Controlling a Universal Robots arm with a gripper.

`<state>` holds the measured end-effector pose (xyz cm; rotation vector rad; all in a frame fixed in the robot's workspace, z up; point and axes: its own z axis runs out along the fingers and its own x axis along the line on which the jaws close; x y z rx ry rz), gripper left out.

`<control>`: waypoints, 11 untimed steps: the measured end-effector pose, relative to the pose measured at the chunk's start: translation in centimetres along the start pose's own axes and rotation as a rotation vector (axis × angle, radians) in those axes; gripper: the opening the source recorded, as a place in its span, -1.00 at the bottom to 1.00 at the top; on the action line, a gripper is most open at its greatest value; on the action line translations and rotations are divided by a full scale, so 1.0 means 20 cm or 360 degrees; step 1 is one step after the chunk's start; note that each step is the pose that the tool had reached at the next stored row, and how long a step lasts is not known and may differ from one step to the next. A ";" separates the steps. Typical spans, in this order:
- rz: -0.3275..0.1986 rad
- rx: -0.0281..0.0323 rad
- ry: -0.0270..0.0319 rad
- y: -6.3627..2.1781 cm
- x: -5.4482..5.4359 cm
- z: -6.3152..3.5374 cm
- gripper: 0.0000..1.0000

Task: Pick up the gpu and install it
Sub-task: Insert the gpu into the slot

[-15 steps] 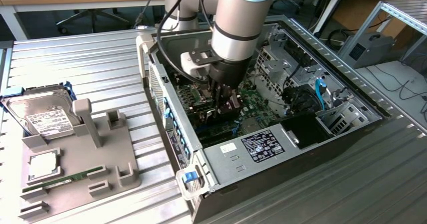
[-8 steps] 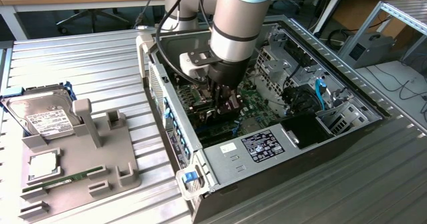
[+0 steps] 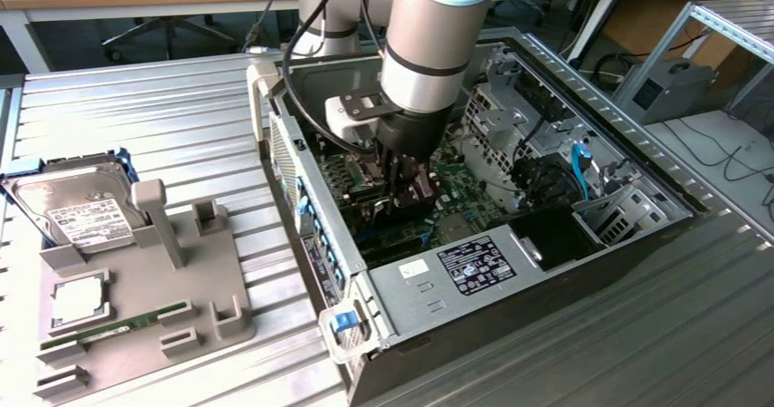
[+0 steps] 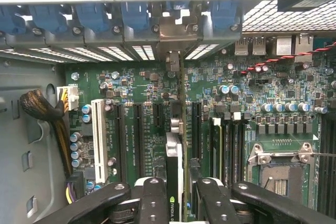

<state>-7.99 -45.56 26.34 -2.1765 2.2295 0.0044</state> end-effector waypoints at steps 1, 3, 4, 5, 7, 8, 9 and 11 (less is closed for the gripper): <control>0.0000 0.00006 -0.00008 0.000 0.00 0.002 -0.47; 0.0000 0.00002 -0.00006 0.000 0.00 0.003 -0.47; 0.0000 0.00002 -0.00006 0.000 0.00 0.003 -0.47; 0.0000 0.00000 -0.00003 0.000 0.00 0.002 -0.47; 0.0000 0.00000 -0.00002 0.000 0.00 0.002 -0.47; 0.0000 0.00001 -0.00003 0.000 0.00 0.000 -0.47; 0.0000 0.00002 -0.00007 0.000 0.00 -0.002 -0.47; 0.0000 0.00006 -0.00014 0.000 0.00 -0.005 -0.47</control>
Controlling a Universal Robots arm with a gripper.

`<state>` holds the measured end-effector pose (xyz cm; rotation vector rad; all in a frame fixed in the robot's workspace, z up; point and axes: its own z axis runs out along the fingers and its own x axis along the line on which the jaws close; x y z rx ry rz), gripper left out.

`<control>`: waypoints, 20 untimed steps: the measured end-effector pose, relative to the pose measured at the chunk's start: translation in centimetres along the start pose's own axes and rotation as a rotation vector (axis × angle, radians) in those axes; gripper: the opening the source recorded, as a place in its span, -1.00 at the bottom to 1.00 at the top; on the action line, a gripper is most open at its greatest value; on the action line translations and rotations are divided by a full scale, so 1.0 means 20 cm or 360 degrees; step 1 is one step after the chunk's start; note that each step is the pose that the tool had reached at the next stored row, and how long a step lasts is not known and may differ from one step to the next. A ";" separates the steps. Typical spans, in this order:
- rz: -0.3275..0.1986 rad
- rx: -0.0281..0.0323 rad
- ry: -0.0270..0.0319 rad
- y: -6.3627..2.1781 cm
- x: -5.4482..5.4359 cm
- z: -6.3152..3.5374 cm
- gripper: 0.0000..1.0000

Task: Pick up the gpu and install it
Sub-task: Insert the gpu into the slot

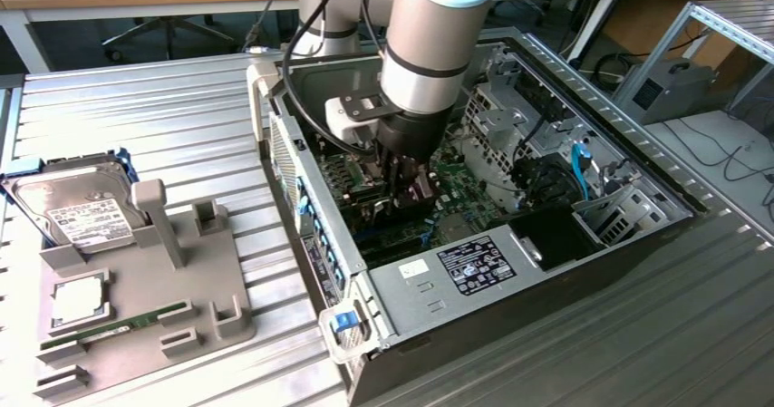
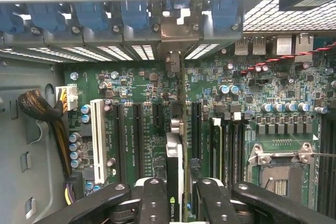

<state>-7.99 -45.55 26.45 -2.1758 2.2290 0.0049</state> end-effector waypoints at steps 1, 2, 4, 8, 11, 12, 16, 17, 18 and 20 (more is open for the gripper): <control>0.0000 -0.00003 0.00003 0.000 0.00 -0.002 -0.47; 0.0000 -0.00004 0.00008 0.000 0.00 -0.005 -0.47; 0.0000 -0.00005 0.00022 0.000 0.00 -0.009 -0.47; 0.0000 0.00000 0.00013 0.000 0.00 -0.008 -0.47; 0.0000 0.00012 0.00011 0.001 0.00 -0.002 -0.47; 0.0000 0.00015 0.00010 0.002 0.00 0.000 -0.47; 0.0000 0.00030 -0.00023 0.003 0.01 0.006 -0.47; 0.0000 0.00032 -0.00032 0.004 0.01 0.006 -0.47; 0.0000 0.00032 -0.00033 0.005 0.01 0.006 -0.47; 0.0000 0.00035 -0.00053 0.008 0.01 0.005 -0.47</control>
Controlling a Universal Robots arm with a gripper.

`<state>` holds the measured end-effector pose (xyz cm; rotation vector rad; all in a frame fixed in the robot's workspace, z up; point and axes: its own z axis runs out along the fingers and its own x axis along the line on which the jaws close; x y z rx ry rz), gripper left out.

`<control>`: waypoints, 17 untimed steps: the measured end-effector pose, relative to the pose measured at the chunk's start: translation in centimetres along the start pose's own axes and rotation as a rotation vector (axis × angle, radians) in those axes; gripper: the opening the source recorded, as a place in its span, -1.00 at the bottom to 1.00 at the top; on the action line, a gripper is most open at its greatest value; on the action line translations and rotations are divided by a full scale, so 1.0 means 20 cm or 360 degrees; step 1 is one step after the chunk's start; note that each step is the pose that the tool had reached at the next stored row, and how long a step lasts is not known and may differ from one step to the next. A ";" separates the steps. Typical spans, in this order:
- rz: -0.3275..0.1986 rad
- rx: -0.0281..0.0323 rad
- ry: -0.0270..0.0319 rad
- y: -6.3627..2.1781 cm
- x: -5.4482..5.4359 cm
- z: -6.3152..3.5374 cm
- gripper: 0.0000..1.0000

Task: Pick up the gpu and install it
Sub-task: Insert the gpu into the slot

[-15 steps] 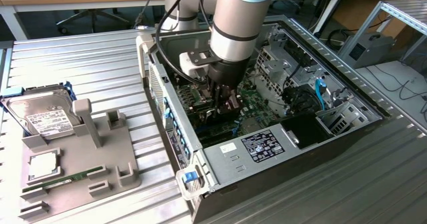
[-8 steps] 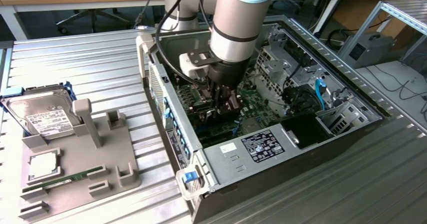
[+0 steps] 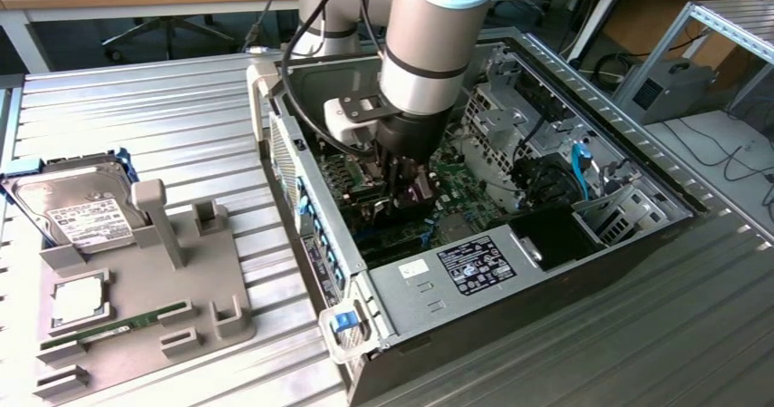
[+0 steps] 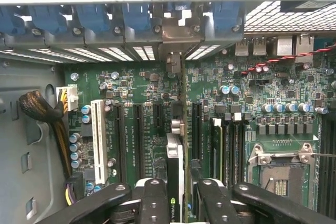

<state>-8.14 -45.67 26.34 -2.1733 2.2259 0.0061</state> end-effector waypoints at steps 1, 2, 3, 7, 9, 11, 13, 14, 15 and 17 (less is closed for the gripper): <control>0.0000 0.00003 -0.00010 0.001 0.00 0.000 -0.47; 0.0000 0.00004 -0.00015 0.002 0.00 0.000 -0.47; 0.0000 0.00005 -0.00015 0.002 0.00 0.000 -0.47; 0.0000 0.00005 -0.00025 0.009 0.00 0.000 -0.47; 0.0000 0.00010 -0.00025 0.011 0.01 0.000 -0.47; 0.0000 0.00008 -0.00023 0.012 0.01 0.000 -0.47; 0.0000 0.00008 -0.00021 0.012 0.01 0.000 -0.47; 0.0000 0.00008 -0.00022 0.012 0.01 0.000 -0.47; 0.0000 0.00007 -0.00022 0.012 0.01 0.000 -0.47; 0.0001 -0.00001 -0.00040 0.013 0.01 0.001 -0.45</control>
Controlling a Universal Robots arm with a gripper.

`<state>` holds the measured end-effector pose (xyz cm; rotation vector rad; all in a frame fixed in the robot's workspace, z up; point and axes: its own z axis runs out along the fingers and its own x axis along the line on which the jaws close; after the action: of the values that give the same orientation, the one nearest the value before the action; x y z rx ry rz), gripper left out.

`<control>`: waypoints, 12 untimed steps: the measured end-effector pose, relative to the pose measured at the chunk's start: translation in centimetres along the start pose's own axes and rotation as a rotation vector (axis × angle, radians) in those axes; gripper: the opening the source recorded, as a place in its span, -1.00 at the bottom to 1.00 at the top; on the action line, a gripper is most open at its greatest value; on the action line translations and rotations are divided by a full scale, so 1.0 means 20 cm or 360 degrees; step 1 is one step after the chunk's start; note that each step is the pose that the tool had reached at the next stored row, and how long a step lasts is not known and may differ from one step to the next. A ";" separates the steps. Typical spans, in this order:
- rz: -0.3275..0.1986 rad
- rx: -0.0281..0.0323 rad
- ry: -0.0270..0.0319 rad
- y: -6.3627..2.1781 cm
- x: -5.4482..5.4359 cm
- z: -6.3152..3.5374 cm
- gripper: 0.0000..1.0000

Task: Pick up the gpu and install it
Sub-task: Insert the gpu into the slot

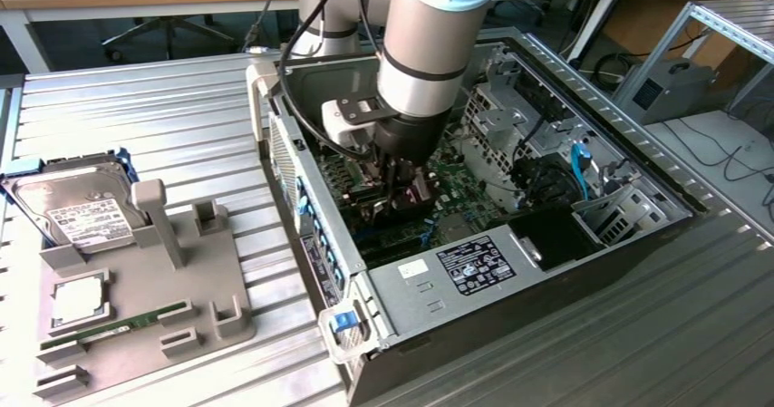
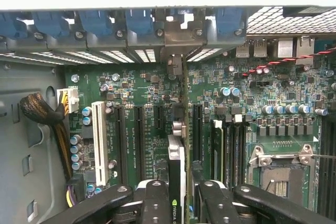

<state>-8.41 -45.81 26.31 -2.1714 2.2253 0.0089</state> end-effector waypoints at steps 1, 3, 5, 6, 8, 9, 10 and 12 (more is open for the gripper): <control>0.0000 0.00012 0.00010 -0.001 0.00 0.000 -0.45; -0.0001 0.00009 0.00018 -0.001 0.00 -0.001 -0.33; -0.0001 0.00005 0.00026 -0.001 0.00 -0.007 -0.33; -0.0001 0.00008 0.00018 -0.002 0.00 -0.012 -0.33; -0.0001 0.00007 0.00020 -0.002 0.00 -0.038 -0.33; -0.0001 0.00009 0.00017 -0.002 0.00 -0.050 -0.33; -0.0001 0.00008 0.00020 -0.002 0.00 -0.062 -0.33; -0.0001 0.00008 0.00018 -0.003 0.00 -0.092 -0.33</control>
<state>-8.38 -45.82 28.15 -2.1722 2.2252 0.0070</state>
